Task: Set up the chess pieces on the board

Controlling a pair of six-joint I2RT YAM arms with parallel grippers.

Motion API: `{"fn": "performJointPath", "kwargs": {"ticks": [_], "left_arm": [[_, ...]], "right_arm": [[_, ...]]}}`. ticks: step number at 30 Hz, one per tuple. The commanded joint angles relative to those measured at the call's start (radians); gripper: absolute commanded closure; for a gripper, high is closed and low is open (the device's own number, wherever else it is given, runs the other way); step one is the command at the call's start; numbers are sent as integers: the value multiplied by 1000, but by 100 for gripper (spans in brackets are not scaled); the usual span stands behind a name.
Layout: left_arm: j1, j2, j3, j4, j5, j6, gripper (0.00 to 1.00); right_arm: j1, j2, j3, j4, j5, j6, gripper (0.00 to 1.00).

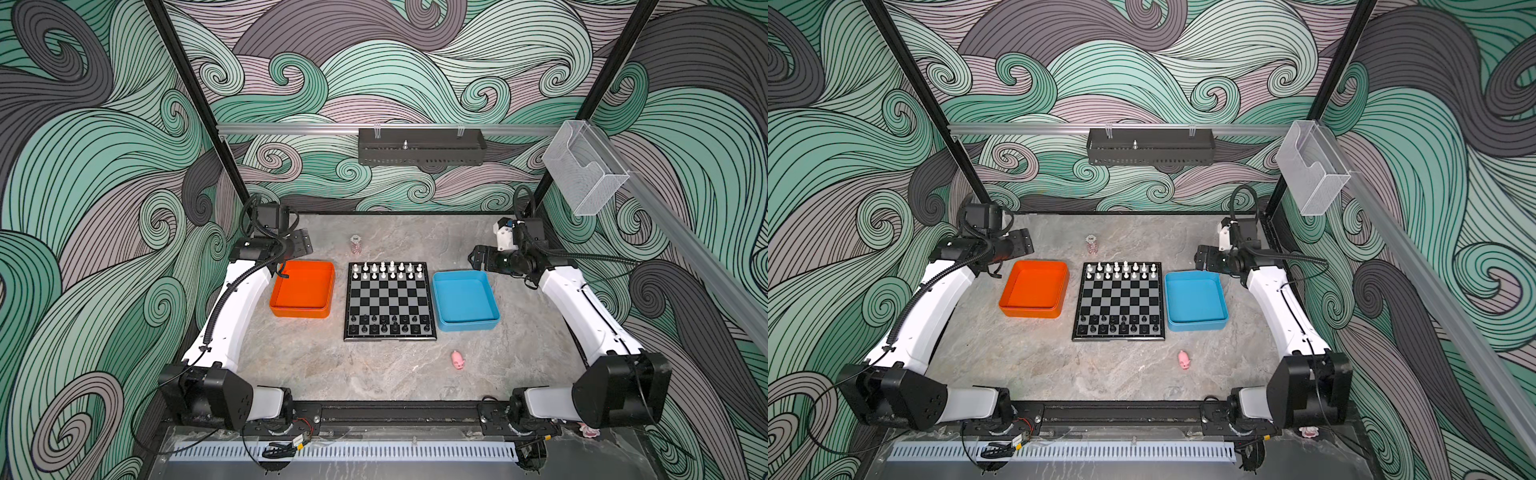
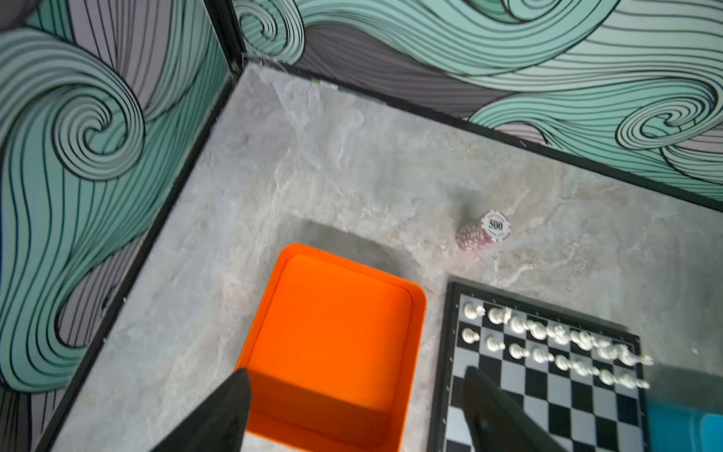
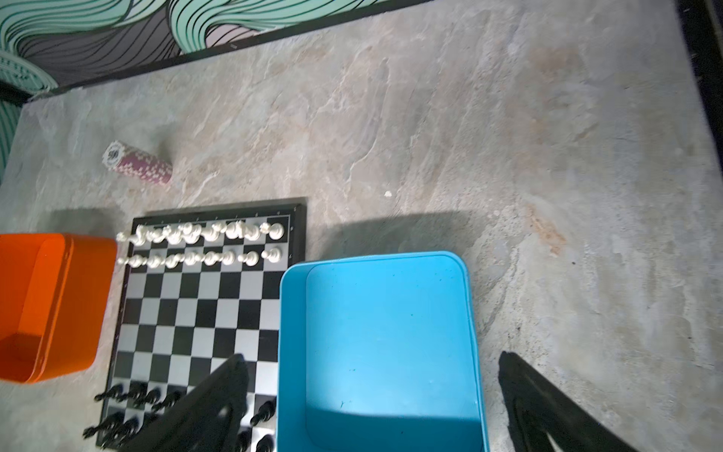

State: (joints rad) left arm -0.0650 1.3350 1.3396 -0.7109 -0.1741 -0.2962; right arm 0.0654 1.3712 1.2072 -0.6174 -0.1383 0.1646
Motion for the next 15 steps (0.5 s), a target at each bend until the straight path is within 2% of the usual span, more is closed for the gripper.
{"fn": "performJointPath", "kwargs": {"ticks": [1, 6, 9, 14, 15], "left_arm": [[11, -37, -101, 150, -40, 124, 11], [14, -94, -230, 311, -91, 175, 11], [19, -97, -272, 356, -75, 210, 8], [24, -95, -421, 526, -104, 233, 6], [27, -96, -463, 582, -99, 239, 2]], "right_arm": [[-15, 5, -31, 49, 76, 10, 1], [-26, -22, -84, 121, 98, -19, 1], [-36, -46, -135, 191, 110, -23, 1], [-39, -98, -356, 529, 128, -130, 1], [-41, -113, -410, 607, 131, -145, 1]]}}
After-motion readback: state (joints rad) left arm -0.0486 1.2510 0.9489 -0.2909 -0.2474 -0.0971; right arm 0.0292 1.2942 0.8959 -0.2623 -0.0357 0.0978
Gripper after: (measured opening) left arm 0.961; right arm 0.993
